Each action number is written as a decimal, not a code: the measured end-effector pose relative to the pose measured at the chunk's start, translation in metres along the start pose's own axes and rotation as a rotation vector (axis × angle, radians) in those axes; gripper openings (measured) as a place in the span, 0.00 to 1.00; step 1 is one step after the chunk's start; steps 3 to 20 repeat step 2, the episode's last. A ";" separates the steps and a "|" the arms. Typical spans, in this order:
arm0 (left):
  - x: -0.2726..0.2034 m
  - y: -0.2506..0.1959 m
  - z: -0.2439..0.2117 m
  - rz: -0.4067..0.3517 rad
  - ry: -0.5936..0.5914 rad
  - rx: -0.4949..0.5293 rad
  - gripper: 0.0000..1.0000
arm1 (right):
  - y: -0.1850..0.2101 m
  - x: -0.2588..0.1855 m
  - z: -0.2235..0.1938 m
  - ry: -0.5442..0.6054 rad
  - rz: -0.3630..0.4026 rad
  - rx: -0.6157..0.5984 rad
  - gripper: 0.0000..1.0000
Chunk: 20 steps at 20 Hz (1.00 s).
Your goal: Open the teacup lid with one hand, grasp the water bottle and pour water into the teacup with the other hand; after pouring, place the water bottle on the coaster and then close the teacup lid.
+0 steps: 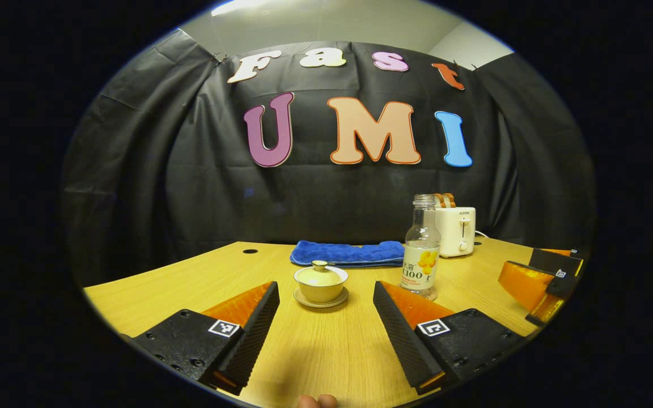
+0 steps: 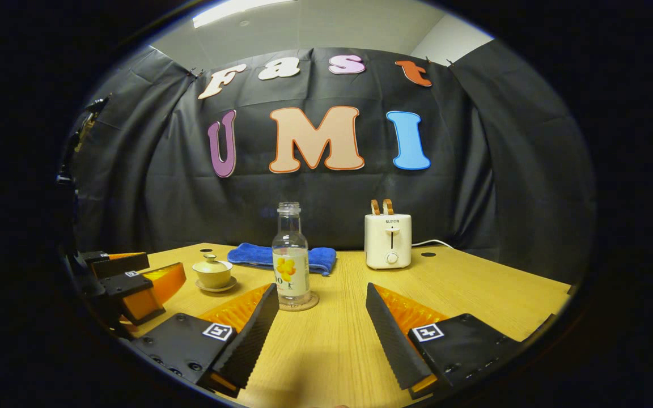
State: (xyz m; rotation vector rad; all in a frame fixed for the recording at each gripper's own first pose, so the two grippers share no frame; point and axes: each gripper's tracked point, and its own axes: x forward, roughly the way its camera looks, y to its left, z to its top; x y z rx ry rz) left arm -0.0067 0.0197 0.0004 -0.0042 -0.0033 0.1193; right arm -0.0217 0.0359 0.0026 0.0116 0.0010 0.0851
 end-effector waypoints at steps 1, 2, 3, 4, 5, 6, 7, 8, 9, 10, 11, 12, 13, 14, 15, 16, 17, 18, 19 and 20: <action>-0.004 -0.004 0.000 -0.007 -0.004 0.001 0.97 | 0.004 -0.002 0.000 -0.001 0.002 -0.001 1.00; -0.009 -0.006 0.001 -0.012 -0.003 0.001 0.97 | 0.007 -0.004 0.000 -0.001 0.005 0.000 1.00; -0.009 -0.006 0.001 -0.012 -0.003 0.001 0.97 | 0.007 -0.004 0.000 -0.001 0.005 0.000 1.00; -0.009 -0.006 0.001 -0.012 -0.003 0.001 0.97 | 0.007 -0.004 0.000 -0.001 0.005 0.000 1.00; -0.009 -0.006 0.001 -0.012 -0.003 0.001 0.97 | 0.007 -0.004 0.000 -0.001 0.005 0.000 1.00; -0.009 -0.006 0.001 -0.012 -0.003 0.001 0.97 | 0.007 -0.004 0.000 -0.001 0.005 0.000 1.00; -0.009 -0.006 0.001 -0.012 -0.003 0.001 0.97 | 0.007 -0.004 0.000 -0.001 0.005 0.000 1.00; -0.009 -0.006 0.001 -0.012 -0.003 0.001 0.97 | 0.007 -0.004 0.000 -0.001 0.005 0.000 1.00; -0.009 -0.006 0.001 -0.012 -0.003 0.001 0.97 | 0.007 -0.004 0.000 -0.001 0.005 0.000 1.00; -0.009 -0.006 0.001 -0.012 -0.003 0.001 0.97 | 0.007 -0.004 0.000 -0.001 0.005 0.000 1.00; -0.009 -0.006 0.001 -0.012 -0.003 0.001 0.97 | 0.007 -0.004 0.000 -0.001 0.005 0.000 1.00; -0.009 -0.006 0.001 -0.012 -0.003 0.001 0.97 | 0.007 -0.004 0.000 -0.001 0.005 0.000 1.00; -0.009 -0.006 0.001 -0.012 -0.003 0.001 0.97 | 0.007 -0.004 0.000 -0.001 0.005 0.000 1.00; -0.009 -0.006 0.001 -0.012 -0.003 0.001 0.97 | 0.007 -0.004 0.000 -0.001 0.005 0.000 1.00; -0.009 -0.006 0.001 -0.012 -0.003 0.001 0.97 | 0.007 -0.004 0.000 -0.001 0.005 0.000 1.00; -0.009 -0.006 0.001 -0.012 -0.003 0.001 0.97 | 0.007 -0.004 0.000 -0.001 0.005 0.000 1.00; -0.009 -0.006 0.001 -0.012 -0.003 0.001 0.97 | 0.007 -0.004 0.000 -0.001 0.005 0.000 1.00; -0.009 -0.006 0.001 -0.012 -0.003 0.001 0.97 | 0.007 -0.004 0.000 -0.001 0.005 0.000 1.00; -0.009 -0.006 0.001 -0.012 -0.003 0.001 0.97 | 0.007 -0.004 0.000 -0.001 0.005 0.000 1.00; -0.009 -0.006 0.001 -0.012 -0.003 0.001 0.97 | 0.007 -0.004 0.000 -0.001 0.005 0.000 1.00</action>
